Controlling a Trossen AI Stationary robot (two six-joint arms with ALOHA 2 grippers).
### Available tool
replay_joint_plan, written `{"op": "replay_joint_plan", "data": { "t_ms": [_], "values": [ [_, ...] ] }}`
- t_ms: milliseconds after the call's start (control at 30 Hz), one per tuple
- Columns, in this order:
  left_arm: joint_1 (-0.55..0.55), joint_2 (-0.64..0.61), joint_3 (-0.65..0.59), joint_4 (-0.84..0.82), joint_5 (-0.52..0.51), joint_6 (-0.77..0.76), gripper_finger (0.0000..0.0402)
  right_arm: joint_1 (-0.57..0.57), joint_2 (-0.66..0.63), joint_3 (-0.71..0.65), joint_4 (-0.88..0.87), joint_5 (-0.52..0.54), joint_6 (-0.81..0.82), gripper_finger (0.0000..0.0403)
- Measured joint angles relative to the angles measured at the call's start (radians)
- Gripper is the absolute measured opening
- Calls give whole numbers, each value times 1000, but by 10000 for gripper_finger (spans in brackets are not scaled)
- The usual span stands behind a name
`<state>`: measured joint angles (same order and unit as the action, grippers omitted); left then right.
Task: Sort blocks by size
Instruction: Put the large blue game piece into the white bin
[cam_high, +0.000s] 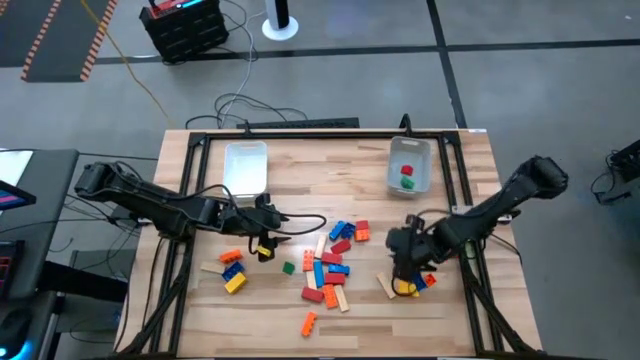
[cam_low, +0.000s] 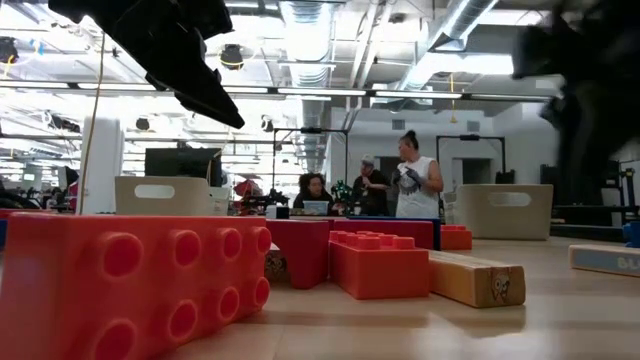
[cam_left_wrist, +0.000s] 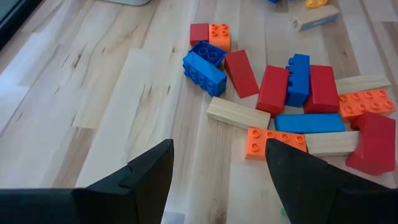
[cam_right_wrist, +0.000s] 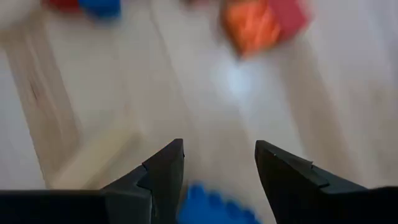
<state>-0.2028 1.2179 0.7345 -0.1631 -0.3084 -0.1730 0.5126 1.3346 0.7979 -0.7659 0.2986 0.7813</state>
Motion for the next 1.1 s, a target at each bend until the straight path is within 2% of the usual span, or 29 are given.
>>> {"op": "replay_joint_plan", "data": {
  "t_ms": [167, 333, 600, 1100],
  "values": [
    [1, 0, 0, 1, 0, 4, 248, 48, 42, 0, -105, -80, -47, 227],
    [12, 0, 0, 2, 0, 17, 248, 30, 47, 30, -201, -169, -118, 236],
    [28, 0, 0, -1, 0, 44, 248, 12, 63, 57, -246, -188, -270, 237],
    [28, 0, 0, -14, 1, 61, 248, -13, 259, 56, -229, -188, -498, 236]
  ]
}}
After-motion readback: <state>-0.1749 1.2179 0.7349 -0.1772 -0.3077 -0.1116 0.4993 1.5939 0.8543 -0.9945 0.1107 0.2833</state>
